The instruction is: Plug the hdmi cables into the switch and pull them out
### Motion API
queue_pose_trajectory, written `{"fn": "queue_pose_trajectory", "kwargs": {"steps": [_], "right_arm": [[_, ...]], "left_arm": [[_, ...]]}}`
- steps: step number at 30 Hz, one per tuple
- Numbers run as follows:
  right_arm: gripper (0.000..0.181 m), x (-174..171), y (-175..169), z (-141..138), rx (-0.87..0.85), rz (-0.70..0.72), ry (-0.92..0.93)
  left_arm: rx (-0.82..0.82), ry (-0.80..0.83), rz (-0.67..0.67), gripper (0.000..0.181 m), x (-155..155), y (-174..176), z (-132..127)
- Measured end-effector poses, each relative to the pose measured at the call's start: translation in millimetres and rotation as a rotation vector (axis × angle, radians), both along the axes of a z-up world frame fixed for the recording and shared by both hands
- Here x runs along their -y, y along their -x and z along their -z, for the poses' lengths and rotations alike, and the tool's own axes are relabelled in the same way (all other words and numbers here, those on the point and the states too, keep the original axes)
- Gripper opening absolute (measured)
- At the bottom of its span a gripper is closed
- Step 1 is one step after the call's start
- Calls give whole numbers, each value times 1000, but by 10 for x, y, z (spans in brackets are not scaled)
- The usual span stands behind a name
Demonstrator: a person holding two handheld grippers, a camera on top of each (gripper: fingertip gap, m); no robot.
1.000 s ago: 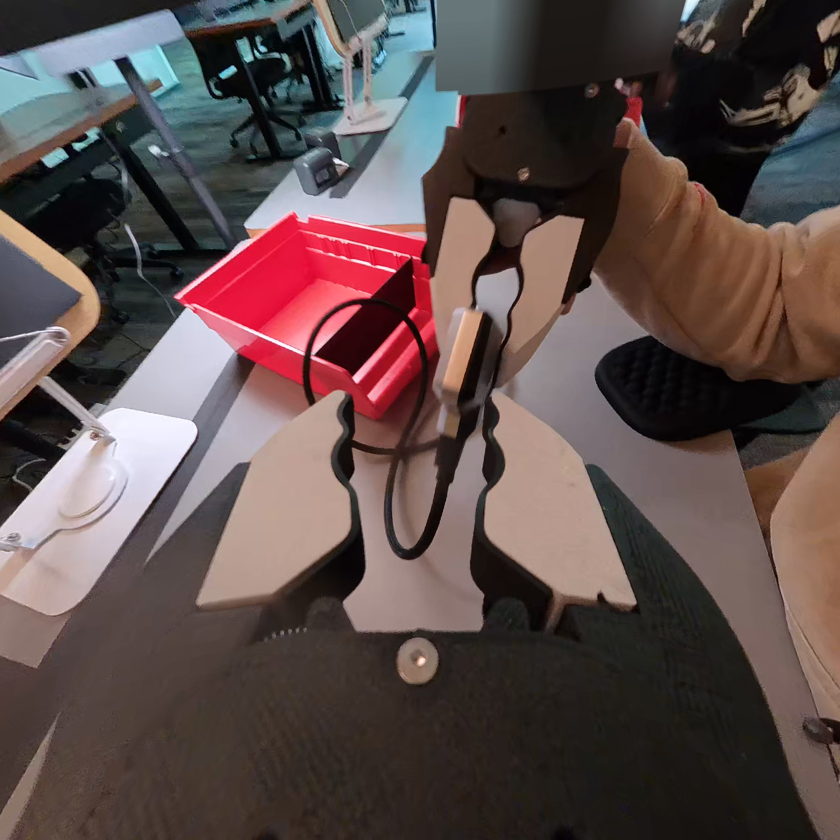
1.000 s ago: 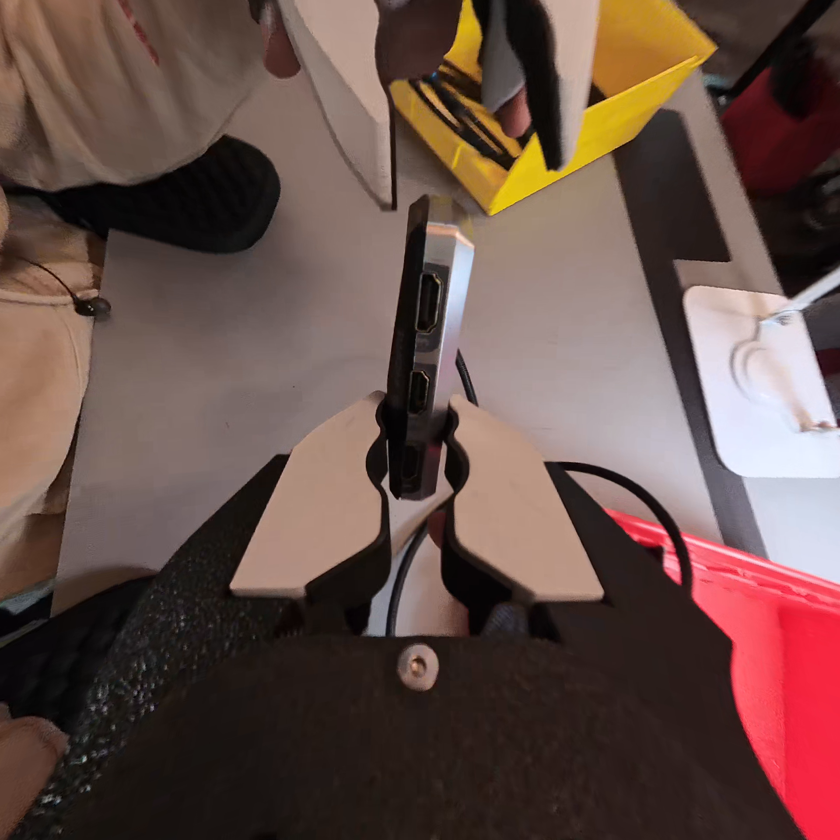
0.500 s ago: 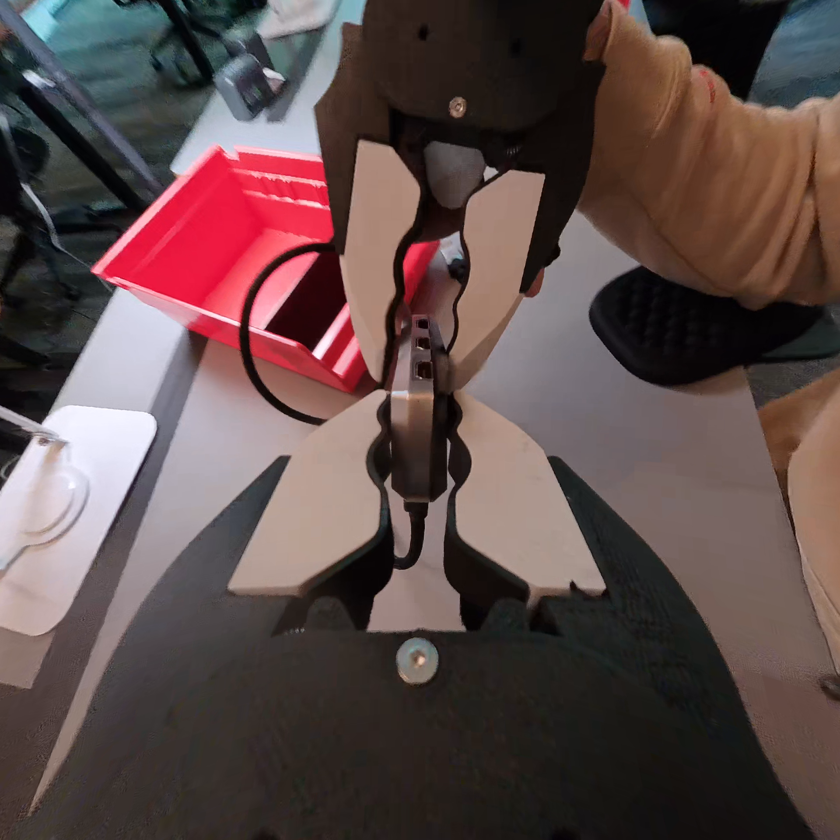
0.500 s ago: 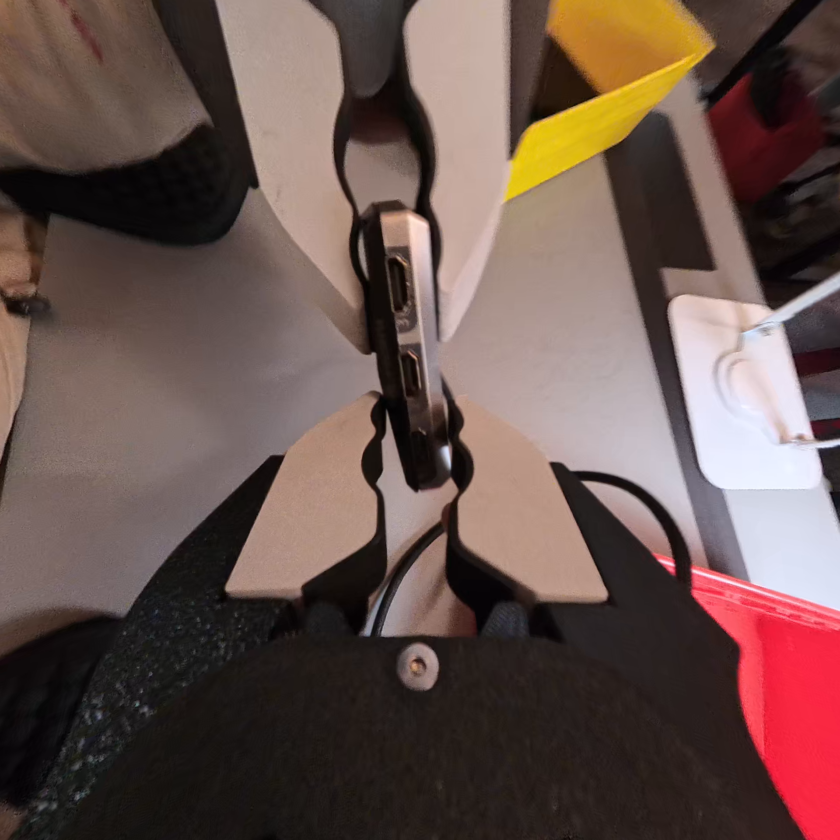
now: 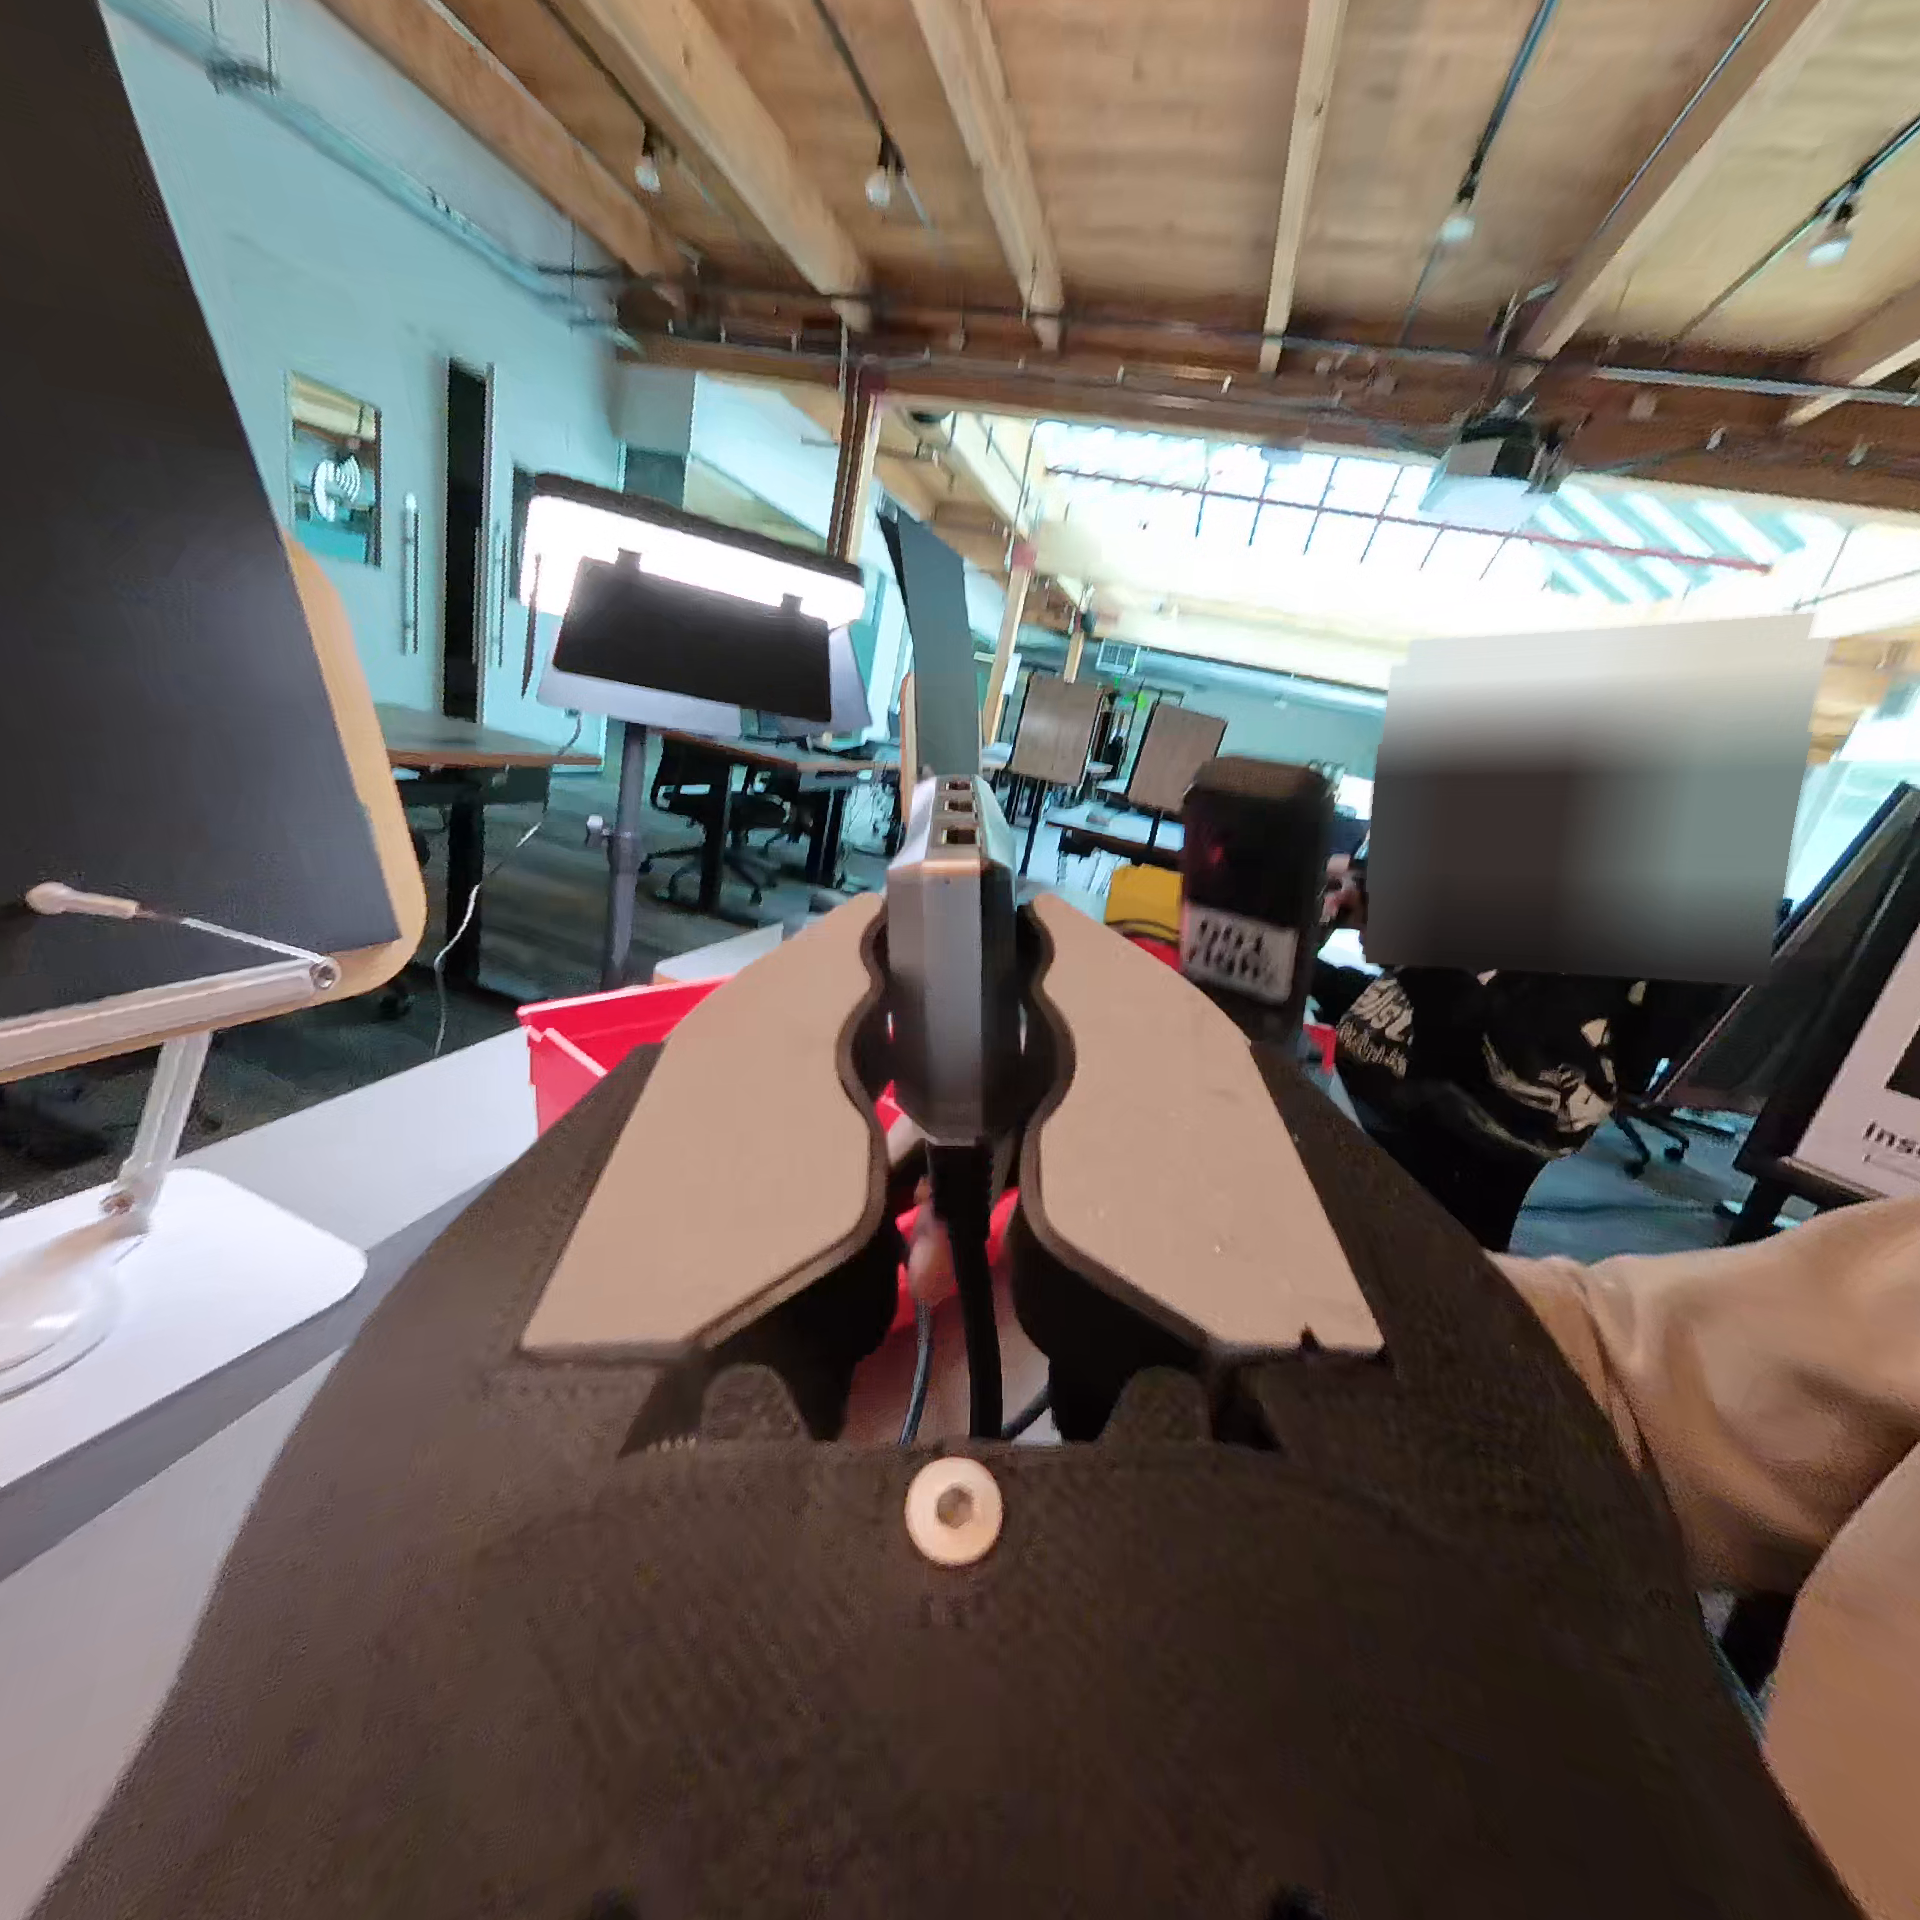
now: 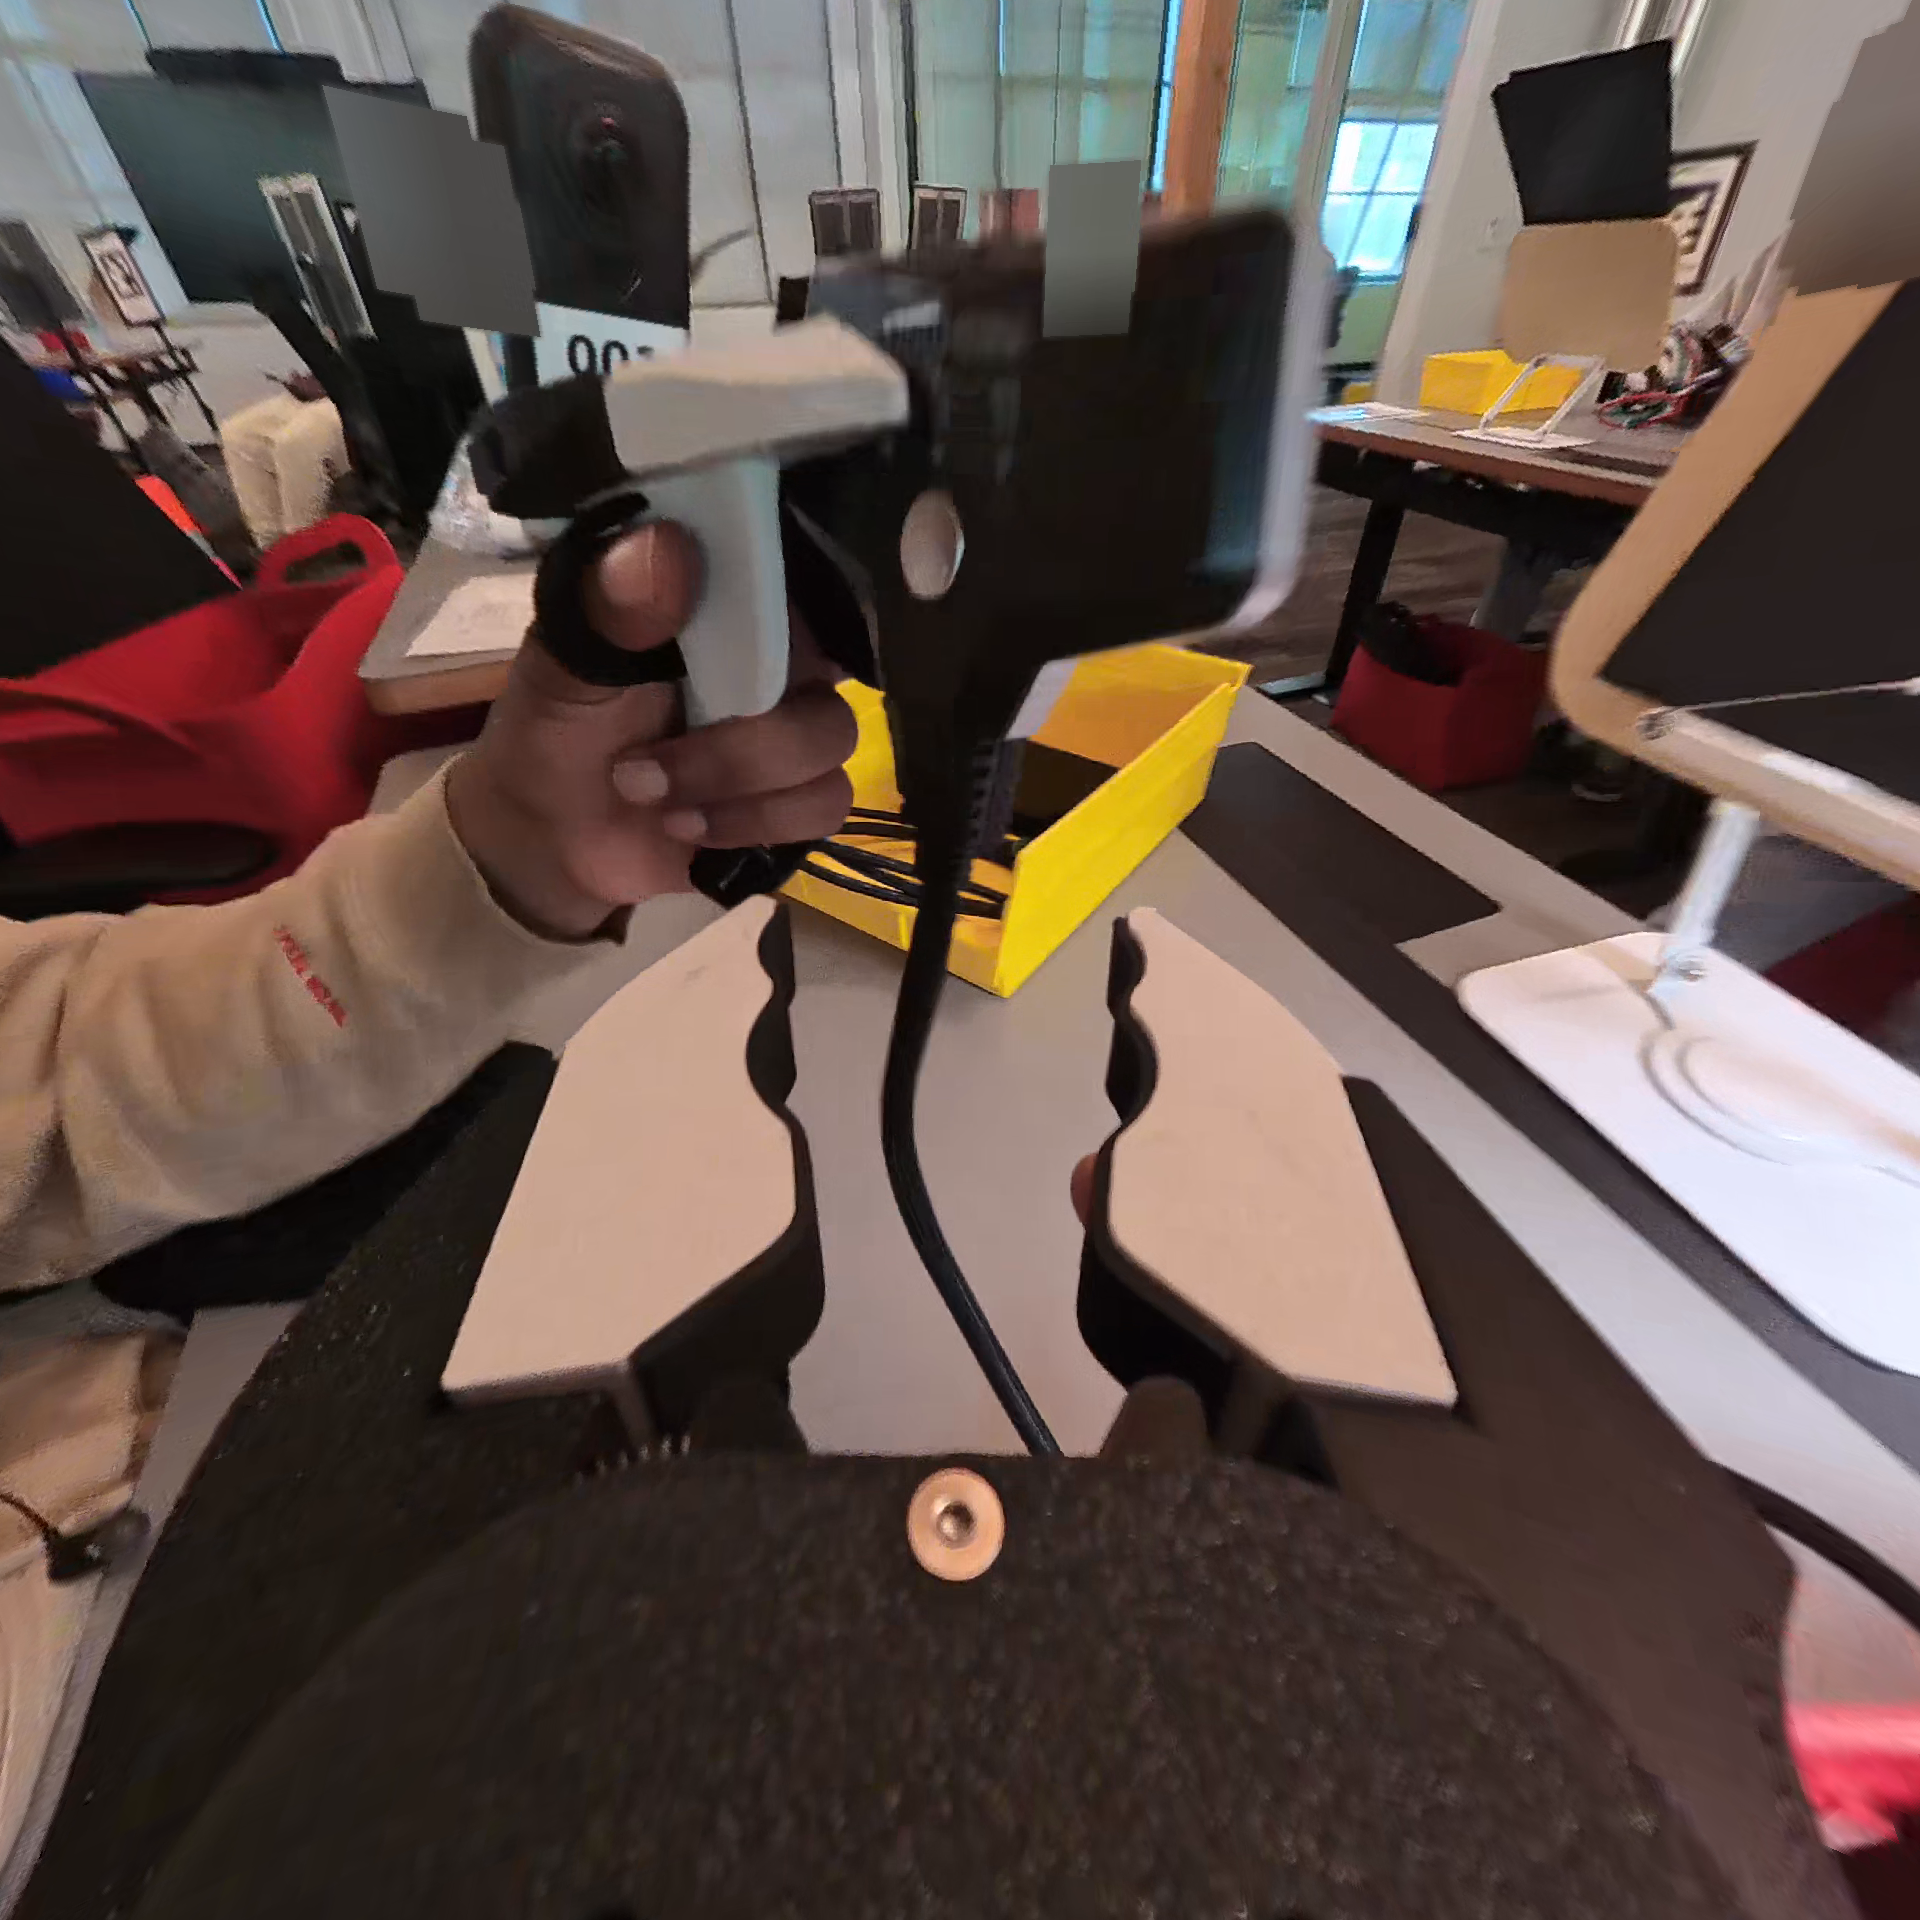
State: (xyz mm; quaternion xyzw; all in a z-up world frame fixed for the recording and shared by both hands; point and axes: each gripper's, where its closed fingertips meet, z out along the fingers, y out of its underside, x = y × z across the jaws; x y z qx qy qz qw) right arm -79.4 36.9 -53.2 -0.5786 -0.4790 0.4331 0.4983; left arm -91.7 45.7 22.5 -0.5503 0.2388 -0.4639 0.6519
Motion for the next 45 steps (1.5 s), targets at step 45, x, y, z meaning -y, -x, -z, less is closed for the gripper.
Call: {"fn": "queue_pose_trajectory", "kwargs": {"steps": [45], "right_arm": [[58, 213, 175, 16, -161, -135, 74]], "left_arm": [[13, 64, 226, 22, 61, -55, 154]]}}
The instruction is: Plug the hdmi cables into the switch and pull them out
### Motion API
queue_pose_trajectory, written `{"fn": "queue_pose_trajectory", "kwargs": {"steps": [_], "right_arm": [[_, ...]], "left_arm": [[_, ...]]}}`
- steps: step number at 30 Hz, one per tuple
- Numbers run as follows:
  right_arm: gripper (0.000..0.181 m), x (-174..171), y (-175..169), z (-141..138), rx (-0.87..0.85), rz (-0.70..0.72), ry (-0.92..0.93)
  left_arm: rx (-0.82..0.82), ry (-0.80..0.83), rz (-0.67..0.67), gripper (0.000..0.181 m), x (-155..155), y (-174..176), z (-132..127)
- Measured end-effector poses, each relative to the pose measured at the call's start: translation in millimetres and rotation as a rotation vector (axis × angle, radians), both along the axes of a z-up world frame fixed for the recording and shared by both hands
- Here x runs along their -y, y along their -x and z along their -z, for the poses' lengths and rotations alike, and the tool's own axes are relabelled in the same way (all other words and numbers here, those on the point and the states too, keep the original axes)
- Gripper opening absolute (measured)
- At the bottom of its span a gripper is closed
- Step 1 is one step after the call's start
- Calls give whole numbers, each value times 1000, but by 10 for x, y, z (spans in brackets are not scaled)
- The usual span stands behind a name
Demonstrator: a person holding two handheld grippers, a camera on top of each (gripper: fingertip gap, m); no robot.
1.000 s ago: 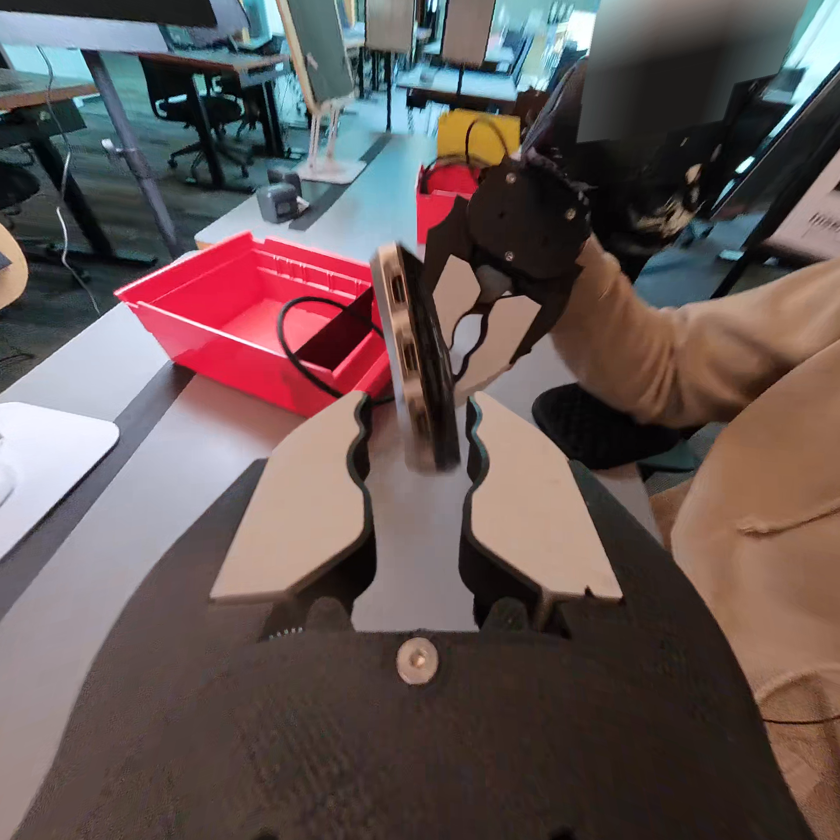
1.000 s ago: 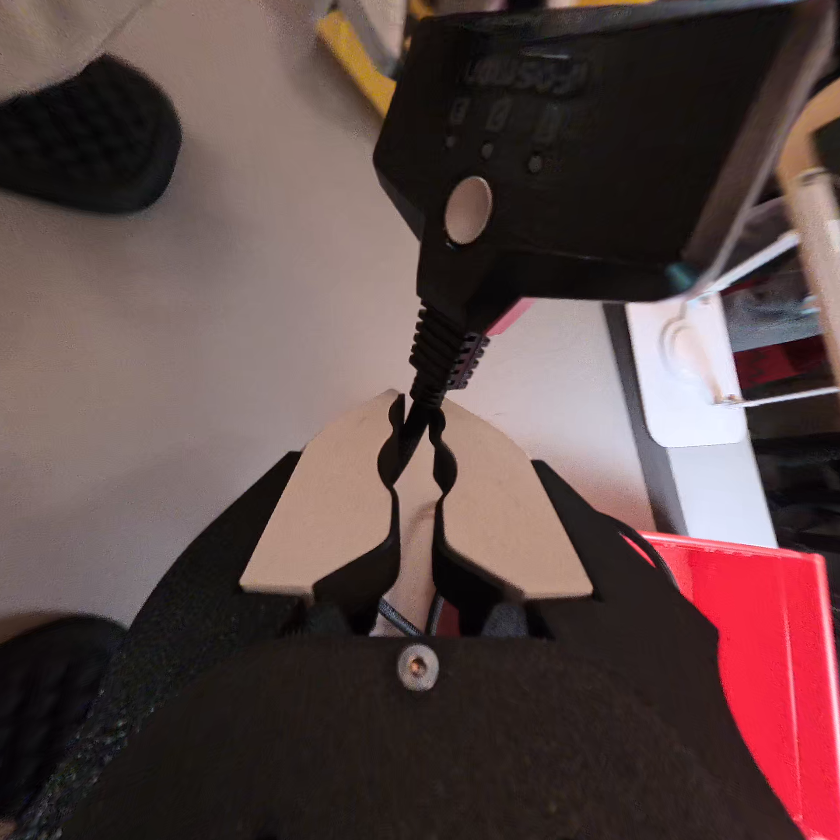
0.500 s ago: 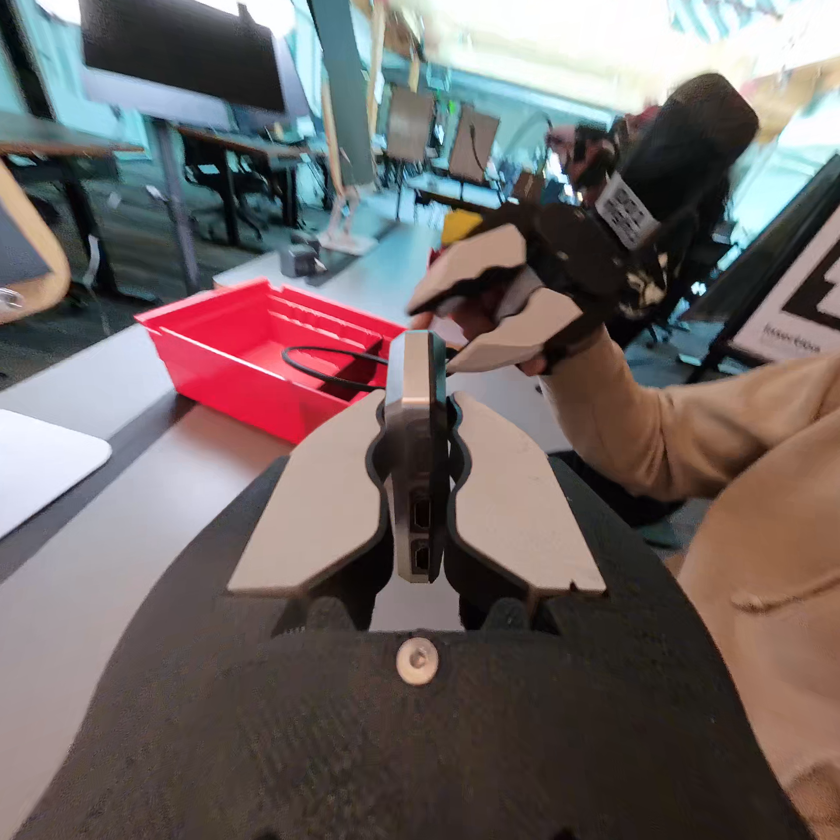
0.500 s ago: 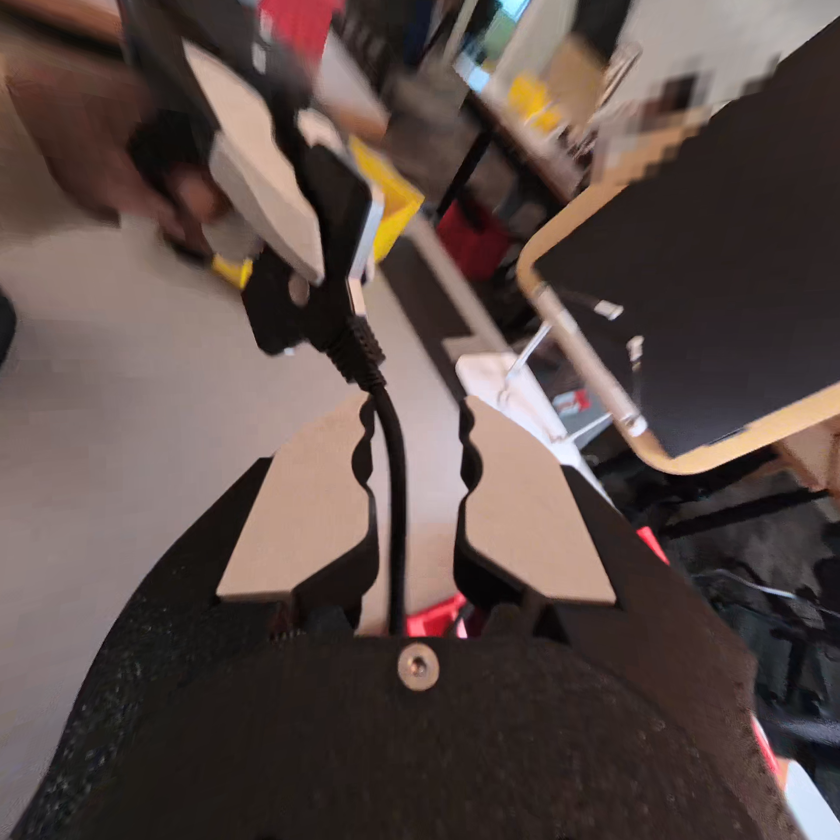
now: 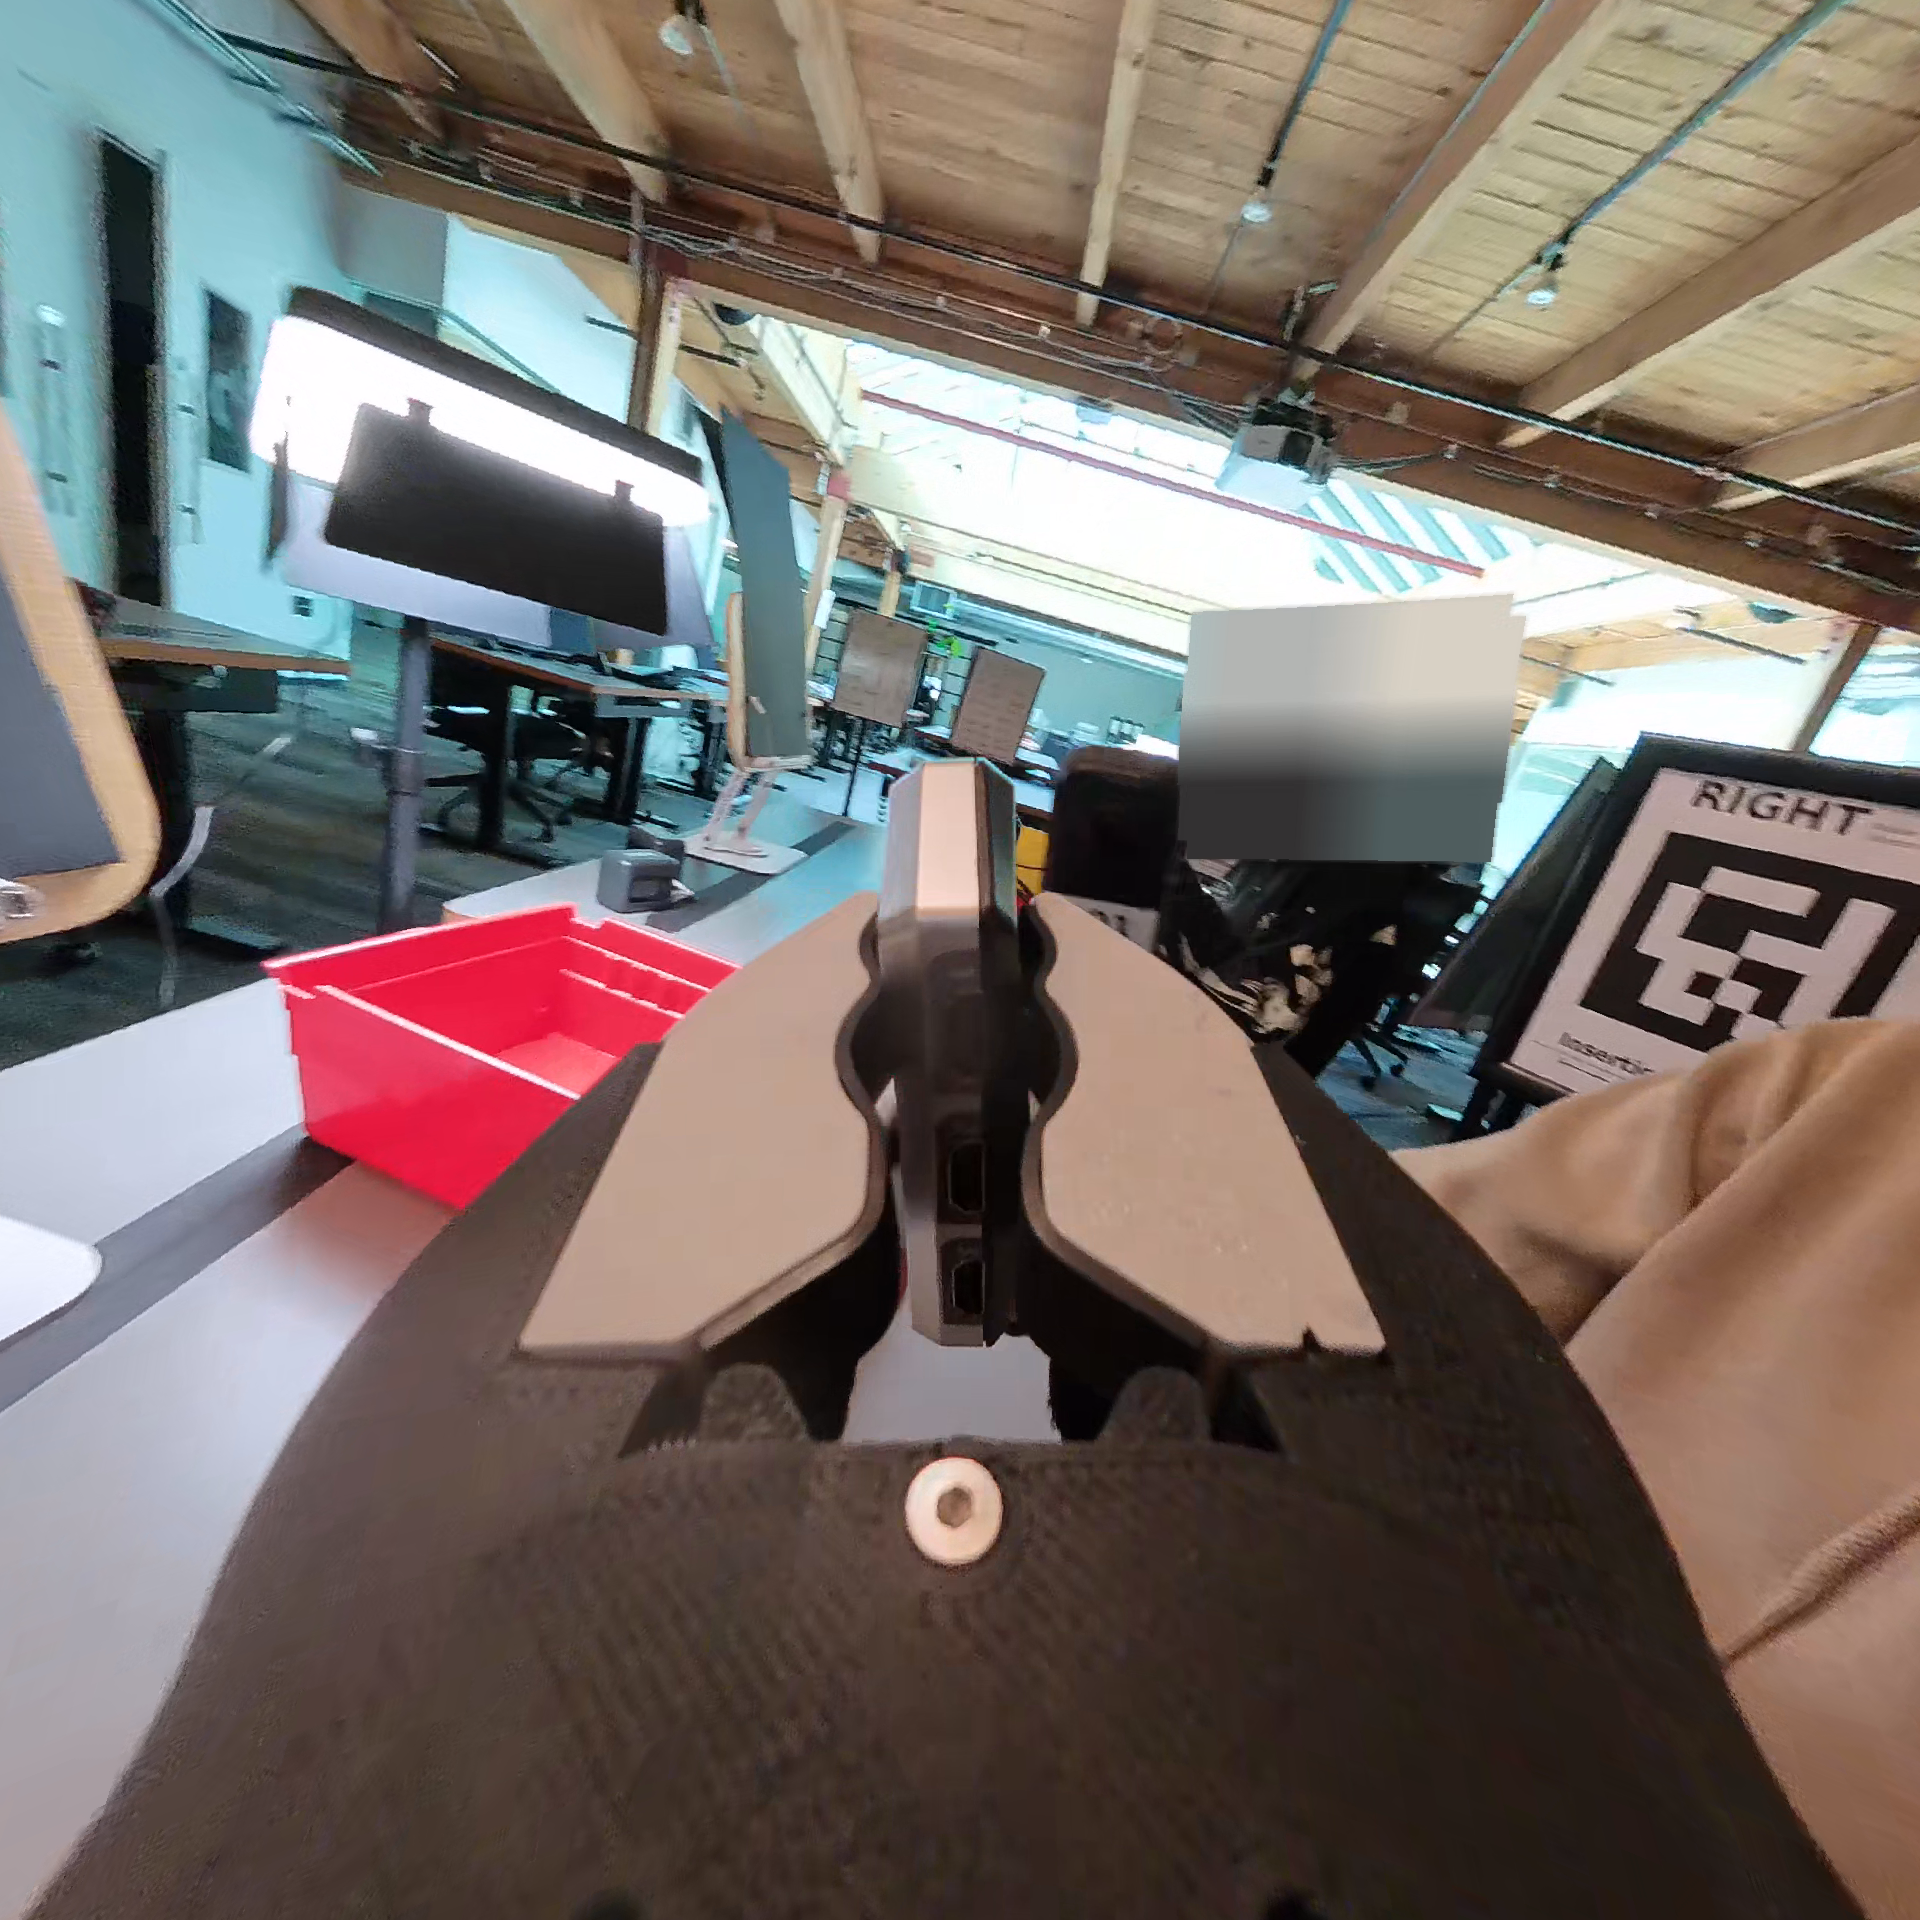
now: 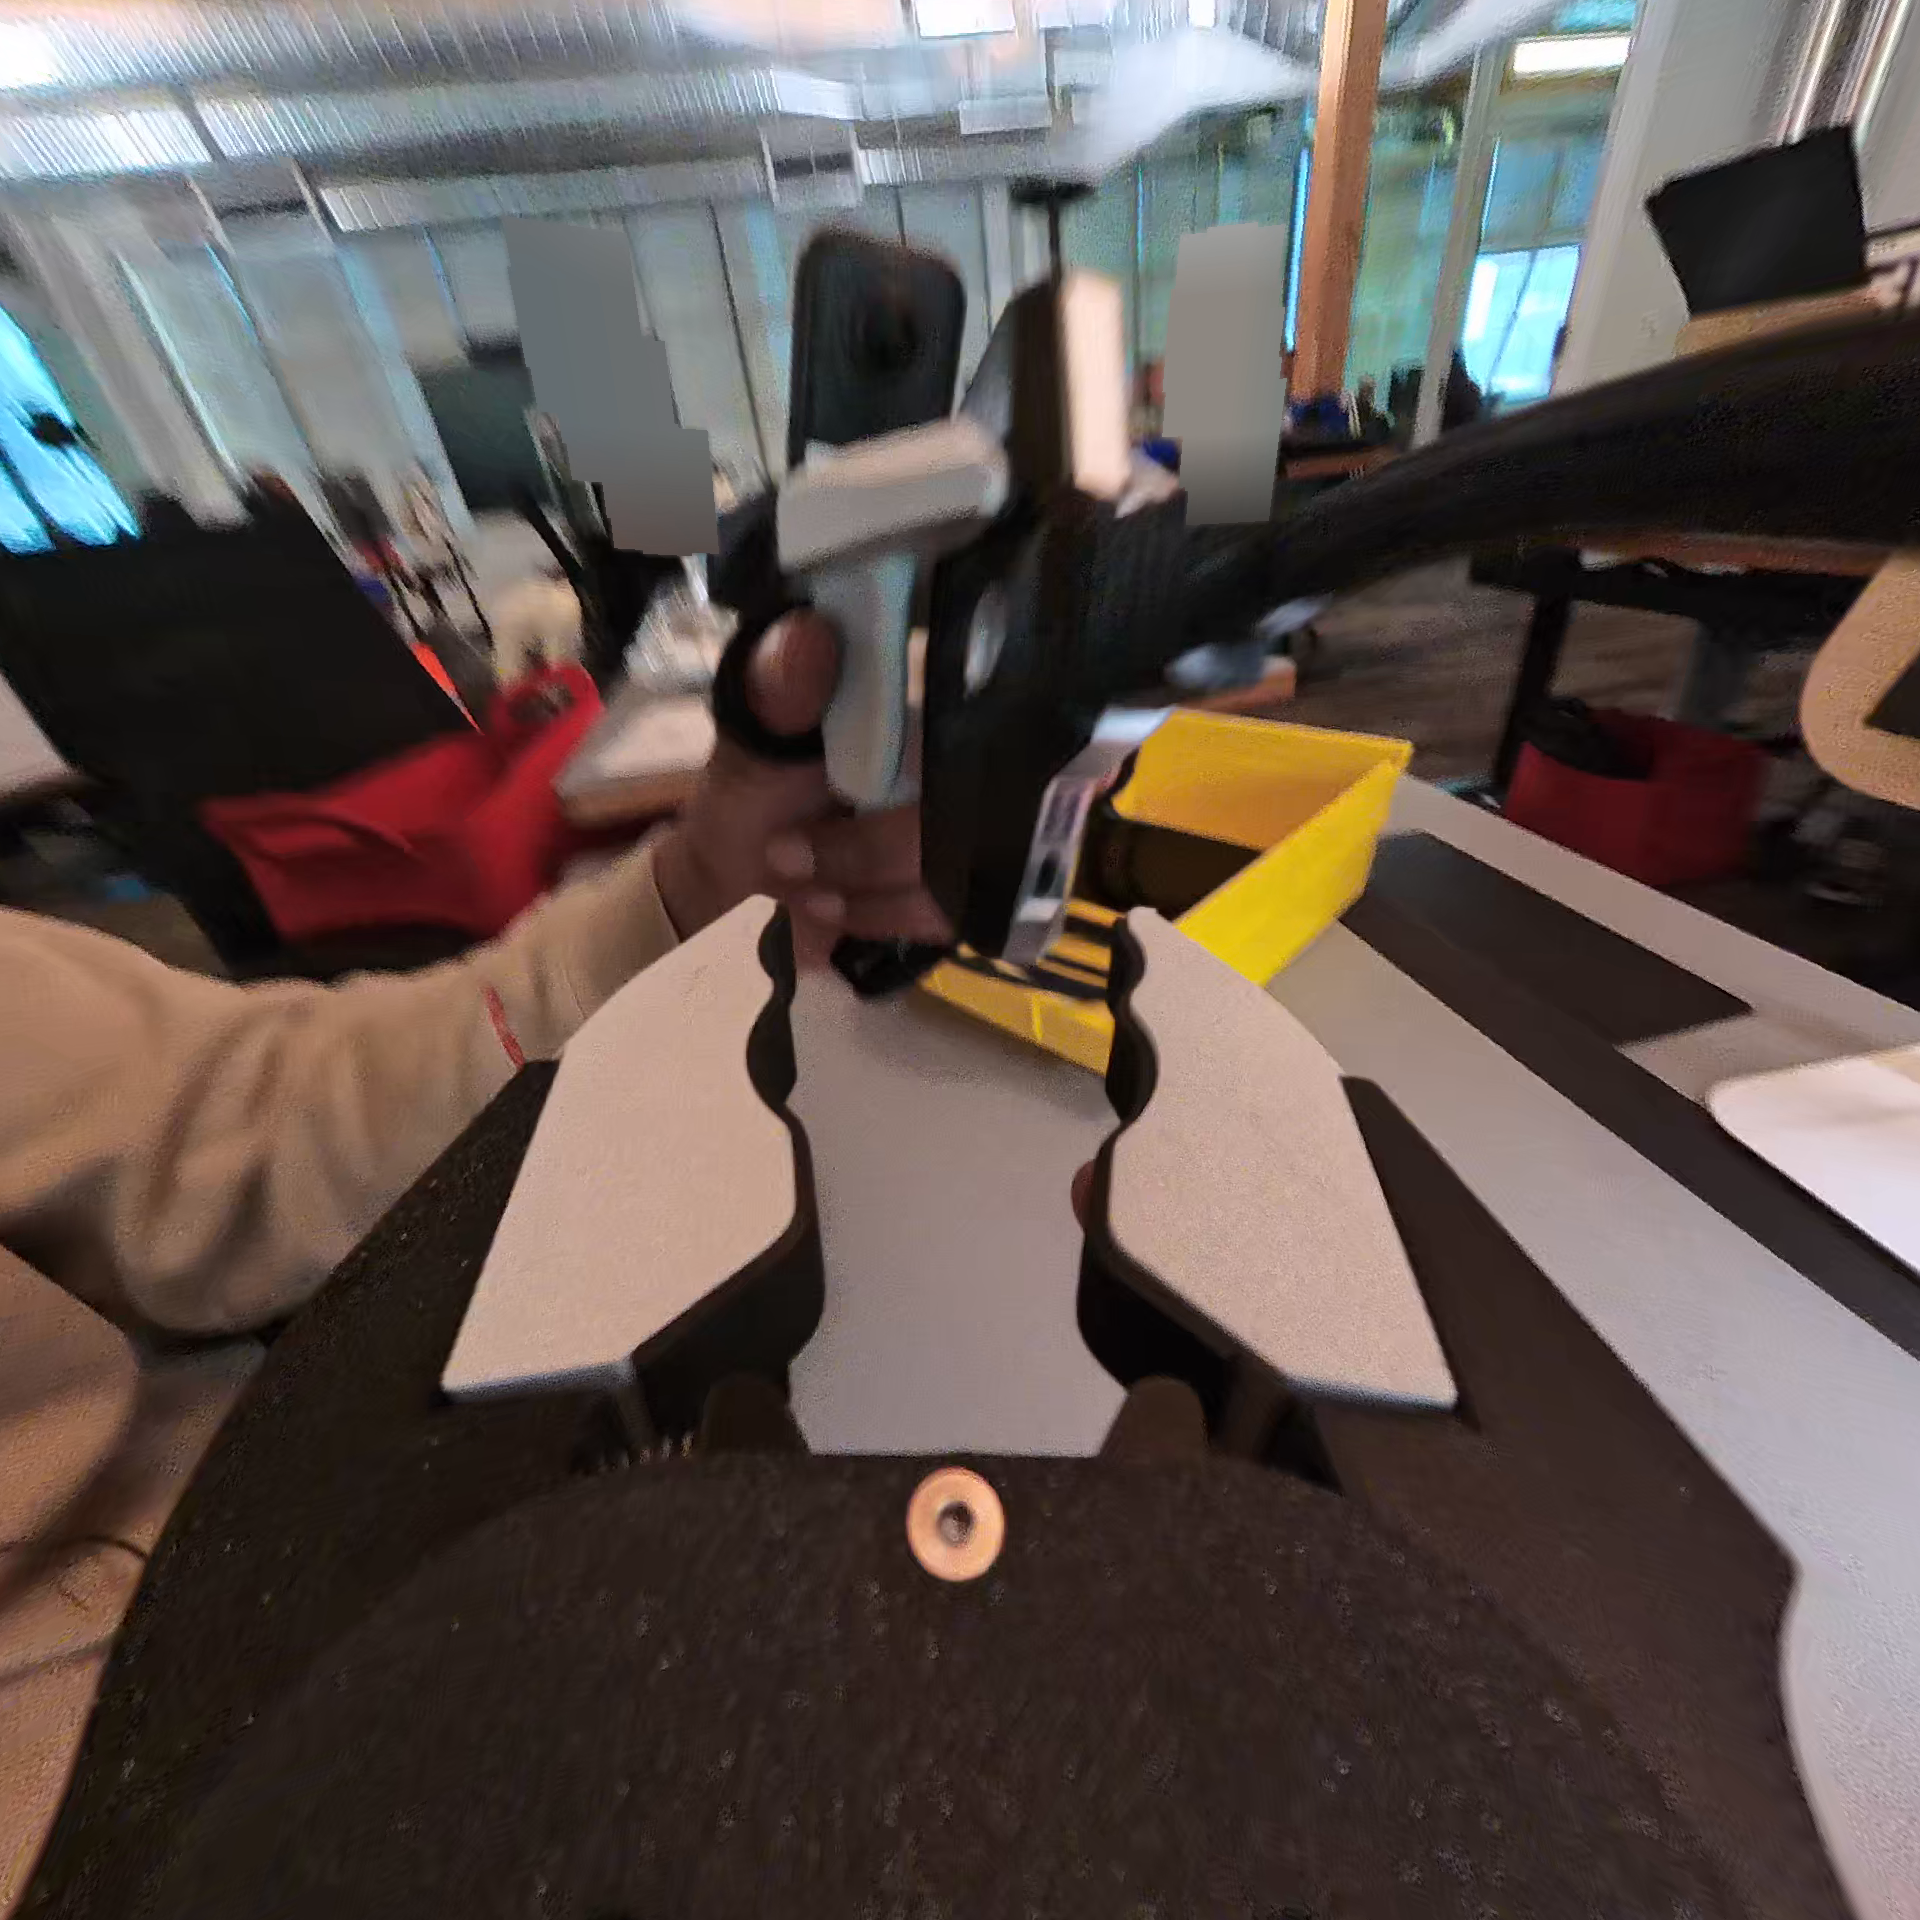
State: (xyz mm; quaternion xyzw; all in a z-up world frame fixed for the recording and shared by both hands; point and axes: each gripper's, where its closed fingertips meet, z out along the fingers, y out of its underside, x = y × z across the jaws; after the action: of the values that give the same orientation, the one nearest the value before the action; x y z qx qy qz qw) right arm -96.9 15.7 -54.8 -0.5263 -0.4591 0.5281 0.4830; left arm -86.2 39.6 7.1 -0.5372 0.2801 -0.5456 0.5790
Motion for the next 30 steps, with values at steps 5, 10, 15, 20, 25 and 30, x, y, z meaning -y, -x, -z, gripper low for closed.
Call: {"fn": "queue_pose_trajectory", "kwargs": {"steps": [5, 10, 15, 20, 25, 30], "right_arm": [[39, -46, -183, -160, -61, -5, -9], [26, -39, -233, -121, -24, -39, -47], [26, -64, -286, -128, -18, -47, -50], [26, -44, -287, -110, -14, -70, -31], [31, -59, -274, -96, -17, -58, -37], [30, -66, -305, -121, -26, -66, -27]], "left_arm": [[-33, 4, 97, 22, 91, -347, 147], [-105, 17, 123, 22, 139, -382, 200], [-176, -25, 69, 32, 154, -254, 161], [-220, -33, 49, 21, 154, -238, 178], [-238, -37, 54, 21, 160, -256, 204], [-222, -30, 57, 21, 147, -316, 216]]}}
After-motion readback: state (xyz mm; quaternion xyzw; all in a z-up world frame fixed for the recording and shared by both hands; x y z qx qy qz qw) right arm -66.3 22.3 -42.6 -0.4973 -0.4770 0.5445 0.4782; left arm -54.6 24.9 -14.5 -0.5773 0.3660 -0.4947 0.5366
